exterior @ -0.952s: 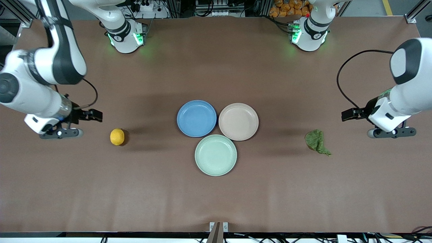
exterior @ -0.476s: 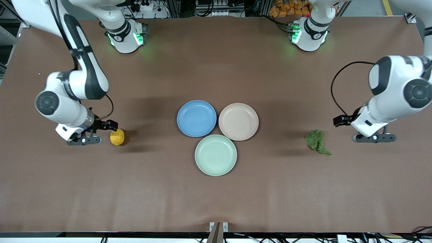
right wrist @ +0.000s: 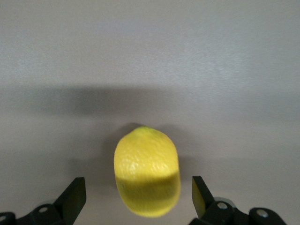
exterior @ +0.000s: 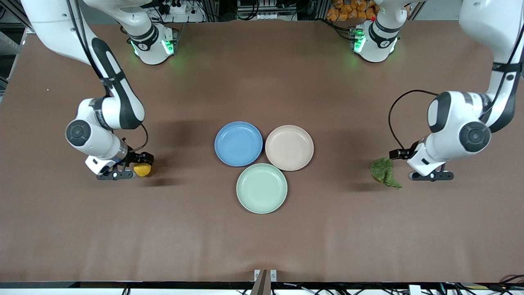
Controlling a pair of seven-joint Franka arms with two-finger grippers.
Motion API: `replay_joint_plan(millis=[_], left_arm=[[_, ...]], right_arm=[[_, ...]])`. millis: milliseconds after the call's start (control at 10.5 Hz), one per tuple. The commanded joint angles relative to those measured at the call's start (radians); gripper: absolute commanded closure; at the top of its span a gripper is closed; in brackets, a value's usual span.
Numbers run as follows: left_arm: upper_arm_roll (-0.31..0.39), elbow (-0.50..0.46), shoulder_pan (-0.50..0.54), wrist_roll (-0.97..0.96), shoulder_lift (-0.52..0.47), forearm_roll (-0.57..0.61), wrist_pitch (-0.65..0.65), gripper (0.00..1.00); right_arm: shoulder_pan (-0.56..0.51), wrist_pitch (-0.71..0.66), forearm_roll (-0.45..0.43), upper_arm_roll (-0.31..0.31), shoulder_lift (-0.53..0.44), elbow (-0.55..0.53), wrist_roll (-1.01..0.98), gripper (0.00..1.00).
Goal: Place lemon and lettuce in plates
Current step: 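Lower the right gripper onto the lemon while the left gripper lowers onto lettuce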
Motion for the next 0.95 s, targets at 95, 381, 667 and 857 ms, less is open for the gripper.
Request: replay_joint_plan(millis=[95,381,667,857], left_arm=[[-0.003,0.023,-0.005,-0.025,0.092,0.016,0.085,0.00],[-0.003,0.062,-0.010,-0.025,0.142,0.028,0.090,0.00],[-0.003,0.081,-0.013,-0.027,0.186,0.029,0.102,0.00],[-0.002,0.111,-0.022,-0.053,0.225,0.029,0.103,0.13]], right_arm=[[0.014,0.081,0.017,-0.005,0.059,-0.004,0.009,0.00],[0.016,0.075,0.014,-0.008,0.064,-0.002,-0.001,0.47],[0.021,0.066,0.005,-0.008,0.063,-0.001,-0.002,0.91],[0.037,0.062,0.006,-0.008,0.049,0.007,-0.004,0.93]])
